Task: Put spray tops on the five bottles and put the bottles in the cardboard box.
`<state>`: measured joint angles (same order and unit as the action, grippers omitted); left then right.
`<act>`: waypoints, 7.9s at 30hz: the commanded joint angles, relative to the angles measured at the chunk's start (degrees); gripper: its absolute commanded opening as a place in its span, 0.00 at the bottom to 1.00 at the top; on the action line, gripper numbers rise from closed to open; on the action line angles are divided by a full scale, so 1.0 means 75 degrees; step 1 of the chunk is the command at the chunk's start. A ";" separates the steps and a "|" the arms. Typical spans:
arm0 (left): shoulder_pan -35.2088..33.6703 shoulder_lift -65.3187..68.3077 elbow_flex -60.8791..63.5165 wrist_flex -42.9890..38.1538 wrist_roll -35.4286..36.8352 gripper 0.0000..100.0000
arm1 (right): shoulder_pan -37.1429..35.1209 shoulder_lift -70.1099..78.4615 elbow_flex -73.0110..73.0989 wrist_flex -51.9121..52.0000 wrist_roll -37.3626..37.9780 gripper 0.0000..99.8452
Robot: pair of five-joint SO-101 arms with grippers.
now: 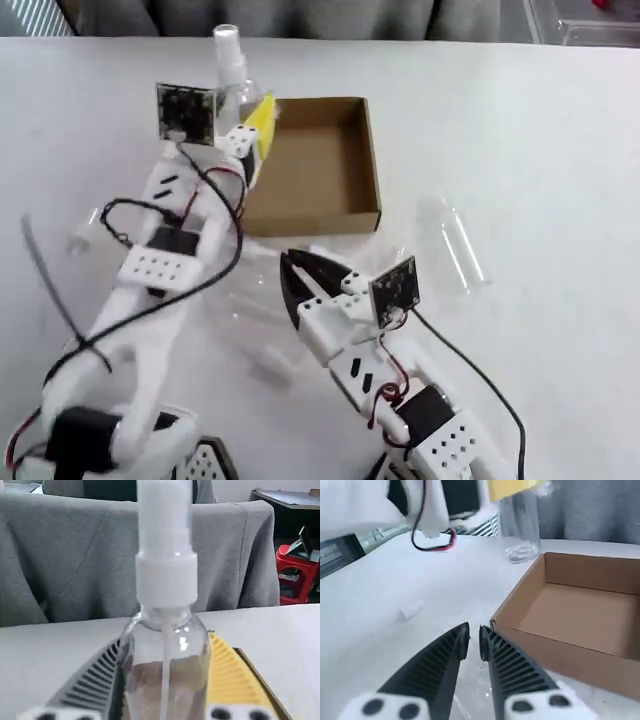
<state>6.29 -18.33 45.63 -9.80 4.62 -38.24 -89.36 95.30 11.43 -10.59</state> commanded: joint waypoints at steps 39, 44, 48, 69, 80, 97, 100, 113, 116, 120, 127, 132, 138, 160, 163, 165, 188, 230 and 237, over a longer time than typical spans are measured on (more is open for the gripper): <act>-0.0393 0.6781 -0.4384 -0.3481 0.0070 0.02 | 0.0053 -0.0029 -0.0035 -0.0111 0.0012 0.01; -0.0451 0.7355 -0.4747 -0.3493 0.0070 0.02 | 0.0053 -0.0029 -0.0035 -0.0111 0.0012 0.01; -0.0463 0.7637 -0.4935 -0.3493 0.0070 0.02 | 0.0053 -0.0029 -0.0035 -0.0111 0.0012 0.01; -0.0475 0.7625 -0.4337 -0.3481 0.0293 0.21 | 0.0053 -0.0076 0.0047 -0.0123 0.0012 0.01; -0.0404 0.6793 -0.3411 -0.3470 0.0281 0.24 | 0.0053 -0.0076 0.0047 -0.0123 0.0012 0.01; -0.0393 0.6758 -0.3411 -0.3481 0.0281 0.24 | 0.0064 -0.0076 0.0059 -0.0123 0.0012 0.01; -0.0393 0.6758 -0.3458 -0.3481 0.0281 0.24 | 0.0064 -0.0076 0.0059 -0.0123 0.0012 0.01; -0.0381 0.6758 -0.3446 -0.3470 0.0281 0.31 | 0.0064 -0.0076 0.0059 -0.0123 0.0012 0.01; -0.0381 0.6758 -0.3434 -0.3481 0.0281 0.30 | 0.0064 -0.0076 0.0070 -0.0123 0.0082 0.01; -0.0381 0.6758 -0.3434 -0.3481 0.0281 0.30 | 0.0064 -0.0076 0.0082 -0.0135 0.0293 0.01; -0.0393 0.6007 -0.2860 -0.3470 0.0293 0.30 | 0.0064 -0.0076 0.0082 -0.0135 0.0305 0.01; -0.0381 0.5281 -0.2274 -0.3446 0.0293 0.30 | 0.0064 -0.0076 0.0082 -0.0135 0.0305 0.01; -0.0346 0.4566 -0.1524 -0.3434 0.0293 0.29 | 0.0076 -0.0076 0.0082 -0.0135 0.0305 0.01; -0.1260 -0.3136 0.3118 0.1055 -0.0141 0.29 | 0.0100 -0.0076 0.0105 -0.0111 0.0305 0.01; -0.1541 -0.4484 0.3036 0.3200 -0.0129 0.29 | 0.0100 -0.0064 0.0105 -0.0111 0.0316 0.01; -0.1565 -0.5187 0.2919 0.4489 -0.0129 0.29 | 0.0088 -0.0018 0.0105 -0.0111 0.0316 0.01; -0.1776 -0.8281 0.2637 0.9846 0.2251 0.29 | -0.0744 -0.0006 -0.0926 0.3382 0.2004 0.02; -0.2772 -0.1248 -0.0234 0.9541 0.4442 0.29 | 0.0498 0.8762 -0.6259 0.7133 0.4747 0.01; -0.3593 -0.1225 -0.0234 0.9260 0.4454 0.29 | 0.0135 0.8996 -0.6271 0.6793 0.4103 0.01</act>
<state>-16.84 -27.65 47.12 62.29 37.49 -35.16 -21.85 50.99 64.79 24.13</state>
